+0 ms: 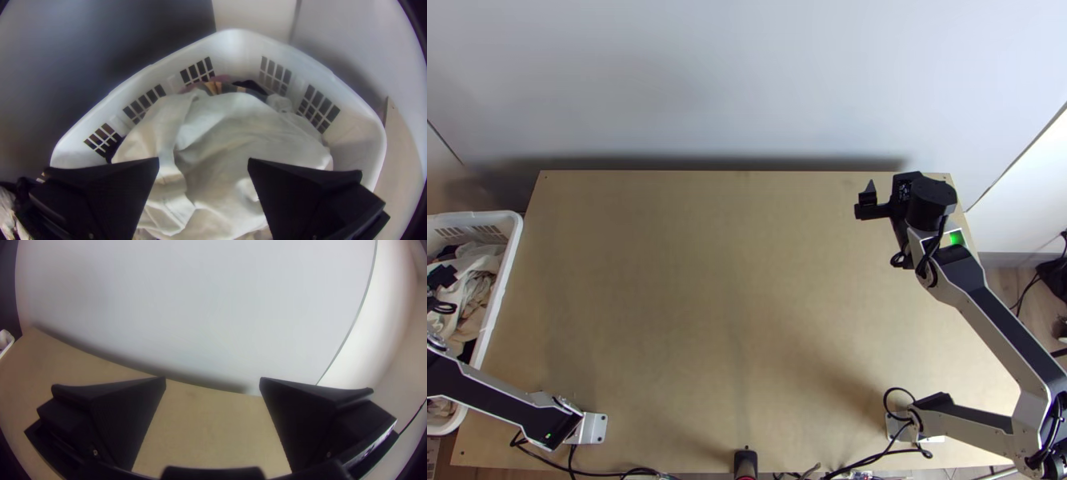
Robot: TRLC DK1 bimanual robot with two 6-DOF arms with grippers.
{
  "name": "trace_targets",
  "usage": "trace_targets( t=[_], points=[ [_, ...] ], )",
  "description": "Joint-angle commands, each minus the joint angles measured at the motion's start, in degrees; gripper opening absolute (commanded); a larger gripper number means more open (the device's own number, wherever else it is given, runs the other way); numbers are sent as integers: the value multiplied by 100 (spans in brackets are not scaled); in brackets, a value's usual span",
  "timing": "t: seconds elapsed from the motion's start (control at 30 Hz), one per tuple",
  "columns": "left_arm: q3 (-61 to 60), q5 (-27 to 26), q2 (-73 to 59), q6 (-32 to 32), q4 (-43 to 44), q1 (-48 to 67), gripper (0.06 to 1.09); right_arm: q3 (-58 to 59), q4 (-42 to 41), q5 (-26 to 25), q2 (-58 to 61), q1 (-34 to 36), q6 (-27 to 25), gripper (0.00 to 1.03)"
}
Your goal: Fold the t-shirt
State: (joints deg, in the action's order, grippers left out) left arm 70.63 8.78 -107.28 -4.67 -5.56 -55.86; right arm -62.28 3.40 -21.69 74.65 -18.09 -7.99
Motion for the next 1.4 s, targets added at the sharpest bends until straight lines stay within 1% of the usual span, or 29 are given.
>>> trace_targets(
  t=[0.0,0.07,0.17,0.33,0.47,0.57,0.7,0.87,1.03,1.37],
  points=[
    [293,397,-135,212,-472,4,103,32,-85,-54,-3,-2,34,98],
    [293,414,-135,238,-428,-13,103,58,-94,-63,5,-2,34,98],
    [285,590,-161,141,-384,40,103,146,-243,-89,5,7,-10,98],
    [276,590,-12,36,-463,154,103,190,-340,-107,5,7,-27,98],
    [91,581,463,27,-736,470,103,216,-437,-107,41,16,-19,98],
    [-172,590,850,27,-745,804,103,278,-524,-116,49,7,17,98],
    [-304,590,990,71,-692,1033,103,366,-639,-116,58,16,17,98],
    [-304,590,981,89,-578,892,103,427,-656,-116,49,33,8,98],
    [-295,599,709,-78,-226,505,103,445,-814,-116,146,-2,-10,98],
    [-269,704,103,-439,424,57,103,199,-823,-125,410,-116,-19,98]
  ],
)
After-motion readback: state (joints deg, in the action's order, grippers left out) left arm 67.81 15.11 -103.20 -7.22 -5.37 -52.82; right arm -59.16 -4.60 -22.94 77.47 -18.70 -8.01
